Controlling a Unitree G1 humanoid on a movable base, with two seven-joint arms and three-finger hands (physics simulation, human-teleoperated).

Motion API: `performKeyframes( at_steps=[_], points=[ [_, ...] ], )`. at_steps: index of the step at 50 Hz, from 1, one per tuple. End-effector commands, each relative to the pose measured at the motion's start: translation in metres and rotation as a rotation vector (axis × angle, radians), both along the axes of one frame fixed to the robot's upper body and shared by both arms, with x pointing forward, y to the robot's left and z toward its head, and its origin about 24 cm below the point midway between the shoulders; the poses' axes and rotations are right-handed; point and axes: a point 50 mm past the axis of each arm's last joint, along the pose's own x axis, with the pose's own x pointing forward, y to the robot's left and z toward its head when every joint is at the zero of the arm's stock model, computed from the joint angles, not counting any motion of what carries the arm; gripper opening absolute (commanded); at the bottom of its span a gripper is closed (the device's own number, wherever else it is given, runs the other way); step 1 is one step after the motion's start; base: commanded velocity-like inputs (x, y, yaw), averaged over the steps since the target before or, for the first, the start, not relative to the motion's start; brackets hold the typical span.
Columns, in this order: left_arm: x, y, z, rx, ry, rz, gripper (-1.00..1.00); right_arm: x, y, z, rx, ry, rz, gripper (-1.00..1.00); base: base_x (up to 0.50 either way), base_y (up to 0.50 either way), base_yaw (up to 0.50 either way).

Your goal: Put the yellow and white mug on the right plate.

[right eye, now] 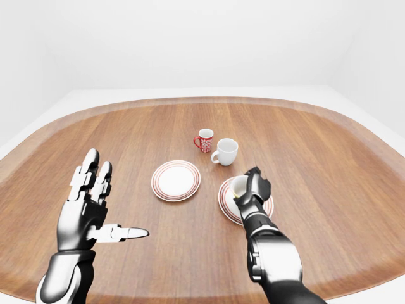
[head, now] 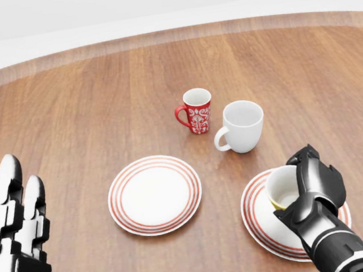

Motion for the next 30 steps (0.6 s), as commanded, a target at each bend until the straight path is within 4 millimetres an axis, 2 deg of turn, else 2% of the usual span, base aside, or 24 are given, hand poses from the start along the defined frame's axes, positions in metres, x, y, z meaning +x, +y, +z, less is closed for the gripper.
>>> performKeyframes(
  at_steps=[1, 23, 24, 25, 30],
  points=[
    [-0.0004, 0.0002, 0.0004, 0.000, -0.002, 0.001, 1.00, 0.0008, 0.0004, 0.0009, 0.015, -0.006, -0.008, -1.00, 0.00, 0.00, 0.00],
    [-0.0020, 0.0004, 0.0028, 0.001, -0.011, 0.002, 1.00, -0.0003, 0.0029, -0.0012, -0.001, 0.004, 0.010, -1.00, 0.00, 0.00, 0.00],
    [-0.0023, 0.0004, 0.0036, 0.000, -0.014, 0.002, 1.00, -0.0005, 0.0027, -0.0013, 0.002, 0.004, 0.007, 0.33, 0.00, 0.00, 0.00],
    [-0.0024, 0.0003, 0.0038, 0.000, -0.015, 0.002, 1.00, -0.0004, 0.0030, -0.0013, 0.002, 0.004, 0.008, 1.00, 0.00, 0.00, 0.00],
    [-0.0033, -0.0001, 0.0056, 0.001, -0.023, 0.002, 1.00, -0.0002, 0.0032, -0.0011, 0.002, 0.003, 0.009, 1.00, 0.00, 0.00, 0.00]
  ],
)
